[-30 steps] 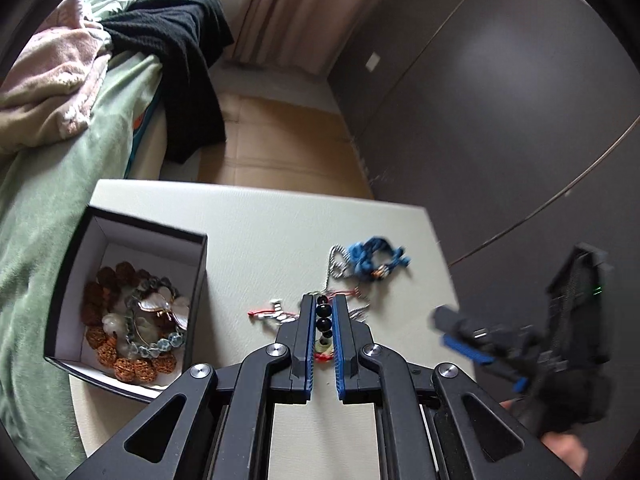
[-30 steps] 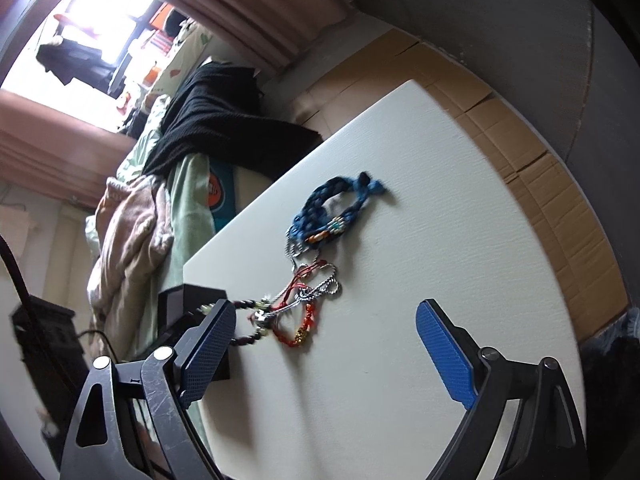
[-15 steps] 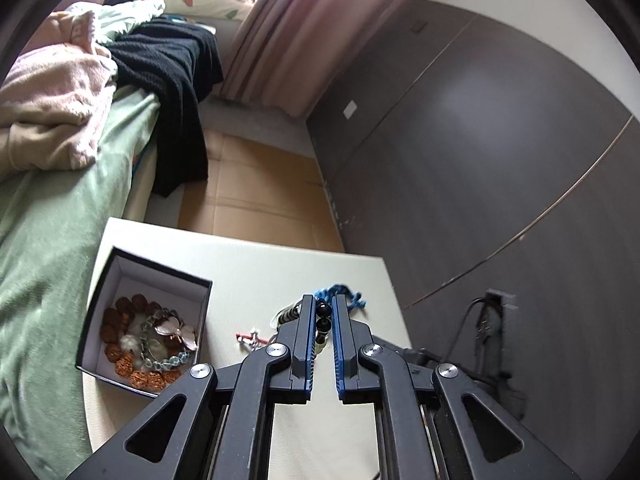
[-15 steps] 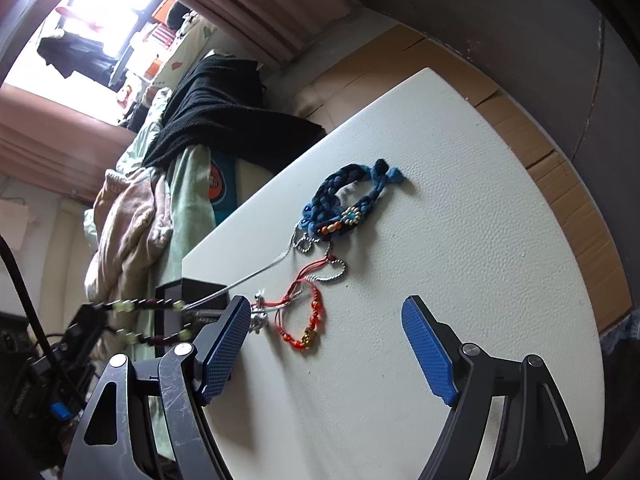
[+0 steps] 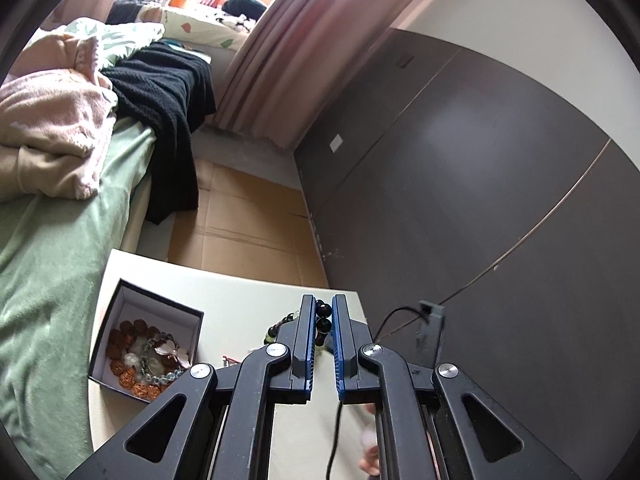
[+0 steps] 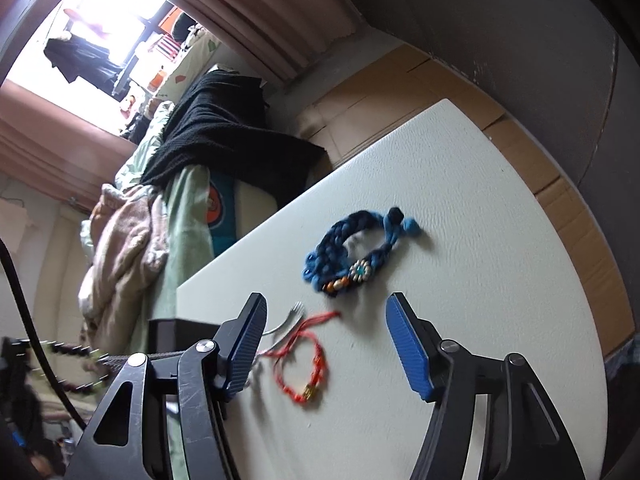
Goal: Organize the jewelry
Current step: 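Hold the bead bracelet in left gripper while right gripper grasps the blue braided bracelet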
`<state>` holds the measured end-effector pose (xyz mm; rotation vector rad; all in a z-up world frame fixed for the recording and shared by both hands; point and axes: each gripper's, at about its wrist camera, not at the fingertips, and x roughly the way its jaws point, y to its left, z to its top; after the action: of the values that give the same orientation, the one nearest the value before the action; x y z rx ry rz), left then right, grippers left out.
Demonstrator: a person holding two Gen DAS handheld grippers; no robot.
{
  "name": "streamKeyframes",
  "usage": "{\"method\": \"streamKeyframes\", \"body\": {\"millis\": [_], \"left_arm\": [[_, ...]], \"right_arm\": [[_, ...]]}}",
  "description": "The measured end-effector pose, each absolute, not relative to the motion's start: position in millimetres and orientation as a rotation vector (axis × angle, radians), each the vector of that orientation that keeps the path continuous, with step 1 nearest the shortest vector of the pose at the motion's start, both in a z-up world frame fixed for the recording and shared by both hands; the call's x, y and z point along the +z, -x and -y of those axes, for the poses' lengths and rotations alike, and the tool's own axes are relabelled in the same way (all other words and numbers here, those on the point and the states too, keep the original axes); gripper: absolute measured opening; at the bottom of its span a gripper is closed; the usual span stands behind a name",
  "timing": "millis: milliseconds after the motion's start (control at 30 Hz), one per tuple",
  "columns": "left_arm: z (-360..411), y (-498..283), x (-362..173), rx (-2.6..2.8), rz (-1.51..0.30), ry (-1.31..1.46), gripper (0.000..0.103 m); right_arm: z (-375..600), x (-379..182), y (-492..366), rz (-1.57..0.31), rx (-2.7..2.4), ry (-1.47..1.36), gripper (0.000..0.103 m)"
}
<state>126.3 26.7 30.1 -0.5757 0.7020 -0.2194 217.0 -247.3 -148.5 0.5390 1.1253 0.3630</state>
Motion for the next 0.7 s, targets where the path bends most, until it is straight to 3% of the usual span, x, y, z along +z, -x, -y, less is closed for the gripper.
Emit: {"method": "streamKeyframes", "body": {"millis": [267,433,533,633,700], "left_arm": [[-25.5,-127.6,58.7,-0.209,-0.669,0.536,0.008],[-28.2,-125.5,72.6,-0.178,-0.663,0.503,0.008],[-31.3,-126.0,76.5,-0.149,-0.665,0.488,0.008],[-32.1,-127.8,77.5,-0.129,-0.677,0.479,0.008],[-31.3,-129.6,78.1,-0.120,-0.681,0.471,0.008]], "right_arm": [[240.9,-163.6,-229.4,-1.132,0.329,-0.589,0.063],[232.8,-164.6,-233.5,-1.123,0.250,-0.542,0.053],[227.0,-164.7,-234.5,-1.113,0.196,-0.492,0.041],[224.0,-164.3,-234.4,-1.118,0.124,-0.406,0.015],[230.4,-166.0,-234.9,-1.120,0.150,-0.428,0.013]]}}
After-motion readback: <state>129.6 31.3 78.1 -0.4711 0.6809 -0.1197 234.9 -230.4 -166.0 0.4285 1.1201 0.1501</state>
